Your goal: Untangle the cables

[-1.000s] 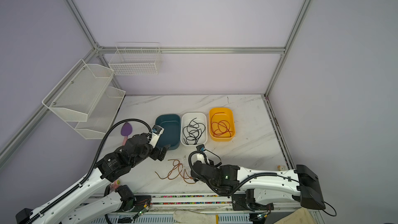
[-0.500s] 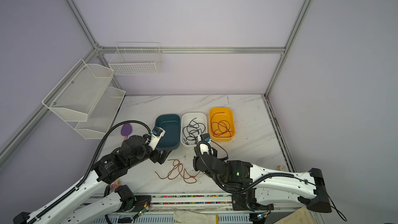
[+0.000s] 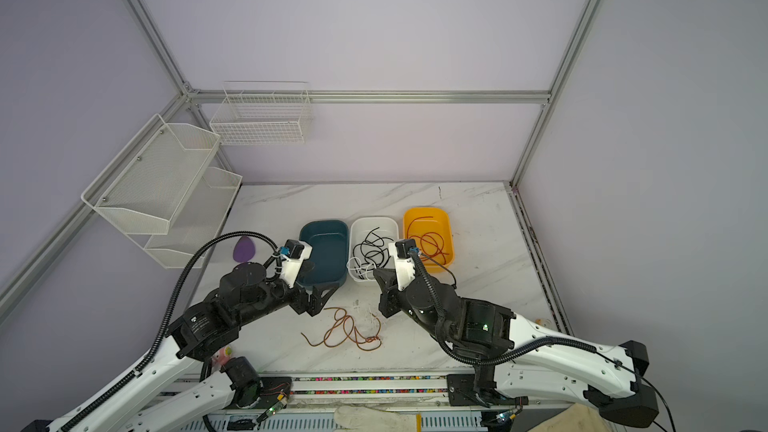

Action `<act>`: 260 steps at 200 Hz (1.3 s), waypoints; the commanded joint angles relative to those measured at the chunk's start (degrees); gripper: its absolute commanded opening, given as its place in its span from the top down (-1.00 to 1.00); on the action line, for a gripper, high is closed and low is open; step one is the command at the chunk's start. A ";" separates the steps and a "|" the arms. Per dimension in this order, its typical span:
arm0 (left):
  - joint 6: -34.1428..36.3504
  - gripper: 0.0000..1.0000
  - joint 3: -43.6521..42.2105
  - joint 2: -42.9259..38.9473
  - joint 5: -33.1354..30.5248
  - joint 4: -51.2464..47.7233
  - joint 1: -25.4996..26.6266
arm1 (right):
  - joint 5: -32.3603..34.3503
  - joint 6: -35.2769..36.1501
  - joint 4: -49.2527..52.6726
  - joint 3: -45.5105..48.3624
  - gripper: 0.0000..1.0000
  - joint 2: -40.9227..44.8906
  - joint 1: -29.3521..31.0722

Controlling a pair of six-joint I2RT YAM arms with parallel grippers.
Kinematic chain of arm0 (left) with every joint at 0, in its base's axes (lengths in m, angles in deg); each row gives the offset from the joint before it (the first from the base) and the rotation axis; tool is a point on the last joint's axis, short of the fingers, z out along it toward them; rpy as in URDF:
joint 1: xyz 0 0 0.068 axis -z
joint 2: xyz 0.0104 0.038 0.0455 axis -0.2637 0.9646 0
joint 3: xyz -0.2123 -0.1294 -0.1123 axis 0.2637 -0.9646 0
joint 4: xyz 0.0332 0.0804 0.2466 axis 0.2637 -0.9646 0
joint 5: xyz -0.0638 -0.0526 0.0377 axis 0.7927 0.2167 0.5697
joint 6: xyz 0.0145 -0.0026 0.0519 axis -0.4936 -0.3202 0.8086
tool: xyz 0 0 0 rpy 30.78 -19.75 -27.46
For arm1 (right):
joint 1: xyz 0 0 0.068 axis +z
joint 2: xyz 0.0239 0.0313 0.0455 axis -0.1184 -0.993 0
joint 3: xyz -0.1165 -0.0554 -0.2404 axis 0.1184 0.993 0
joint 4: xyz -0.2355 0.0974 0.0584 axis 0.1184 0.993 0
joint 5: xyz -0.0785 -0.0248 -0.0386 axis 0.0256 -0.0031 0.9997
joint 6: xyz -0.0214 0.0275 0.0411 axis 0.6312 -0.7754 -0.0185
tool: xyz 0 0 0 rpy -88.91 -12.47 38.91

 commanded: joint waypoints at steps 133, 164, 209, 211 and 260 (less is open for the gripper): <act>-26.54 -1.00 -15.17 -1.83 14.36 38.27 -0.03 | -19.15 1.92 -8.71 4.06 1.00 3.72 -4.14; -28.54 -0.84 -16.17 -1.54 15.92 41.86 0.01 | -20.48 2.13 -9.37 4.81 1.00 3.30 -4.14; -29.35 -0.36 -16.12 0.02 19.05 43.45 -0.03 | -19.59 2.20 -9.84 5.07 1.00 3.26 -4.14; -29.32 -0.36 -16.17 0.07 19.13 43.33 -0.03 | -19.49 2.26 -9.85 5.19 1.00 3.32 -4.10; -28.76 -0.51 -17.03 -1.40 16.83 38.58 -0.03 | -17.40 2.40 -10.58 6.48 1.00 6.12 -4.14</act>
